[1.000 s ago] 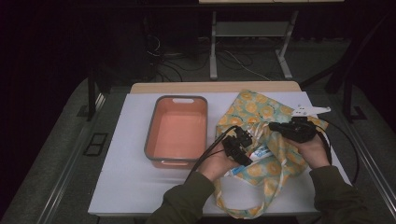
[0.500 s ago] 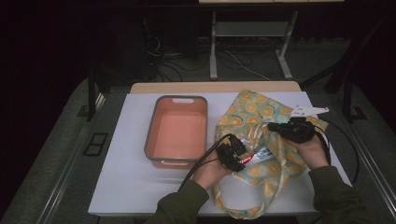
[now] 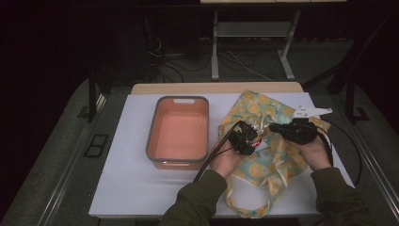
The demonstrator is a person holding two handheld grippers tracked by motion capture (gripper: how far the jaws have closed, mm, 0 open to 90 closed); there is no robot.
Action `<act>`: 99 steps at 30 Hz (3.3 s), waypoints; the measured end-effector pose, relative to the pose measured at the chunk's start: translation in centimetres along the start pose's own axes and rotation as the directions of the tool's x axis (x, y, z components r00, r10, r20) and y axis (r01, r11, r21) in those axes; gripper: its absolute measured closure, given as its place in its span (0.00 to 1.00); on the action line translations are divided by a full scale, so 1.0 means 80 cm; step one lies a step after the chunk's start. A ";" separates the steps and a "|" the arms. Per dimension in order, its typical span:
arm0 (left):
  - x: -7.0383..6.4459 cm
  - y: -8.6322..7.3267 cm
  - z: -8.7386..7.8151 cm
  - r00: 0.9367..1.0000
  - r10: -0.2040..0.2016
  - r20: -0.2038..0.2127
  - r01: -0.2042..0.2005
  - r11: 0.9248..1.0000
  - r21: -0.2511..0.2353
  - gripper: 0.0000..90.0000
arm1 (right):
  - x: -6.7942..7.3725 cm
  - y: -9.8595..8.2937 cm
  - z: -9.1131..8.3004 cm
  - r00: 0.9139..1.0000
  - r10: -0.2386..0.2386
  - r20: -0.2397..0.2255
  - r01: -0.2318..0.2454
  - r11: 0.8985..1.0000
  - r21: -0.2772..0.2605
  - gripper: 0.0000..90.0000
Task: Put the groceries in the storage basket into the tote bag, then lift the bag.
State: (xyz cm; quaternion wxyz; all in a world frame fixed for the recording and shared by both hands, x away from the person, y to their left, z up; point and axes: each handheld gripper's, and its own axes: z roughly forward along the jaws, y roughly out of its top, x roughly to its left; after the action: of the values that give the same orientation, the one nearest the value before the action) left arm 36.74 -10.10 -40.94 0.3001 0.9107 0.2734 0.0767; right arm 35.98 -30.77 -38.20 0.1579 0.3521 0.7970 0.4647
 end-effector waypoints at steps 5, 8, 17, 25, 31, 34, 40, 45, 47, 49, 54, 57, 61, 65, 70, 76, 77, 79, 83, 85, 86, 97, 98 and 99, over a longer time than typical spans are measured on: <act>0.004 -0.003 0.003 1.000 -0.014 0.008 0.014 1.000 0.000 0.82 | -0.001 0.000 -0.002 1.000 -0.002 0.000 0.002 1.000 -0.001 1.00; 0.004 -0.006 -0.013 1.000 -0.006 0.028 0.007 1.000 -0.028 0.73 | -0.002 0.000 -0.003 1.000 0.000 0.001 0.000 1.000 -0.006 1.00; 0.005 -0.021 -0.075 0.998 -0.001 0.070 0.008 0.994 -0.112 0.58 | -0.001 0.000 -0.003 1.000 0.003 0.003 -0.003 1.000 -0.002 1.00; 0.033 -0.046 -0.101 0.998 -0.034 0.043 0.039 0.993 -0.107 0.59 | -0.001 -0.001 -0.002 1.000 0.003 0.000 -0.003 1.000 0.001 1.00; 0.021 -0.055 -0.093 1.000 -0.018 -0.019 0.018 0.999 -0.046 0.61 | -0.001 -0.001 -0.002 1.000 0.004 -0.006 -0.004 1.000 0.003 1.00; 0.012 -0.053 -0.091 0.999 0.000 -0.043 -0.001 1.000 -0.007 0.61 | -0.001 -0.001 -0.002 1.000 0.006 -0.009 -0.006 1.000 0.003 1.00; 0.015 -0.053 -0.085 0.999 -0.007 -0.046 0.009 0.999 0.040 0.70 | 0.000 0.000 -0.002 1.000 0.003 -0.013 -0.003 1.000 0.000 1.00; 0.014 -0.055 -0.082 0.998 0.022 -0.056 -0.018 0.998 0.061 0.87 | 0.000 0.000 -0.003 1.000 0.002 -0.012 -0.002 1.000 -0.005 1.00; 0.015 -0.056 -0.082 0.999 0.012 -0.037 -0.010 0.998 0.061 0.96 | 0.000 0.001 -0.005 1.000 0.002 -0.013 -0.003 1.000 -0.009 1.00; 0.018 -0.058 -0.084 1.000 0.004 -0.022 -0.003 0.999 0.053 0.99 | -0.001 0.002 -0.006 1.000 0.005 -0.013 -0.006 1.000 -0.014 1.00; 0.028 -0.062 -0.099 0.999 -0.030 0.030 0.031 0.999 -0.021 1.00 | -0.002 0.001 -0.007 1.000 0.007 -0.014 -0.007 1.000 -0.011 1.00; 0.036 -0.065 -0.114 0.996 -0.048 0.069 0.052 0.996 -0.067 1.00 | -0.001 0.001 -0.006 1.000 0.006 -0.017 -0.006 1.000 -0.006 1.00; 0.050 -0.073 -0.130 0.991 -0.075 0.107 0.087 0.990 -0.112 1.00 | 0.001 0.001 -0.004 1.000 0.000 -0.024 0.000 1.000 0.005 1.00; 0.060 -0.080 -0.143 0.987 -0.094 0.133 0.114 0.982 -0.152 1.00 | 0.003 0.000 -0.002 0.999 -0.007 -0.035 0.007 1.000 0.021 1.00; 0.065 -0.083 -0.148 0.984 -0.100 0.145 0.124 0.977 -0.173 1.00 | 0.007 -0.002 -0.002 0.999 -0.015 -0.045 0.017 0.999 0.040 1.00; 0.067 -0.082 -0.145 0.983 -0.086 0.162 0.115 0.978 -0.175 1.00 | 0.009 -0.004 -0.001 0.998 -0.009 -0.059 0.013 0.998 0.066 0.96; 0.067 -0.082 -0.144 0.983 -0.087 0.164 0.115 0.978 -0.172 1.00 | 0.010 -0.005 -0.002 0.999 -0.007 -0.053 0.010 0.998 0.059 0.89; 0.067 -0.083 -0.144 0.982 -0.088 0.167 0.117 0.978 -0.173 1.00 | 0.013 -0.003 -0.007 0.998 0.000 -0.062 0.003 0.999 0.048 0.76; 0.070 -0.084 -0.144 0.981 -0.095 0.170 0.125 0.976 -0.177 1.00 | 0.022 -0.002 -0.024 0.997 0.005 -0.082 -0.001 0.999 0.048 0.62; 0.071 -0.085 -0.145 0.980 -0.102 0.172 0.133 0.974 -0.181 1.00 | 0.029 -0.003 -0.032 0.996 0.000 -0.088 0.005 0.998 0.058 0.58; 0.072 -0.085 -0.145 0.980 -0.102 0.169 0.132 0.975 -0.179 1.00 | 0.033 -0.004 -0.036 0.996 -0.004 -0.094 0.010 0.998 0.058 0.56; 0.075 -0.089 -0.146 0.978 -0.118 0.174 0.150 0.971 -0.184 1.00 | 0.087 -0.022 -0.058 0.977 -0.056 -0.206 0.073 0.994 0.075 0.52; 0.076 -0.090 -0.146 0.977 -0.118 0.176 0.151 0.971 -0.185 1.00 | 0.092 -0.026 -0.057 0.975 -0.061 -0.216 0.081 0.993 0.085 0.52; 0.076 -0.090 -0.146 0.977 -0.119 0.176 0.152 0.971 -0.185 1.00 | 0.096 -0.030 -0.054 0.971 -0.067 -0.230 0.092 0.991 0.100 0.53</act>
State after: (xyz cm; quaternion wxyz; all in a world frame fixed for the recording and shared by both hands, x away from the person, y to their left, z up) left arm 35.05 3.93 -35.84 0.4150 0.8587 0.3006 0.0079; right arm 27.07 -28.82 -37.38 0.0653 0.2727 0.8476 0.4506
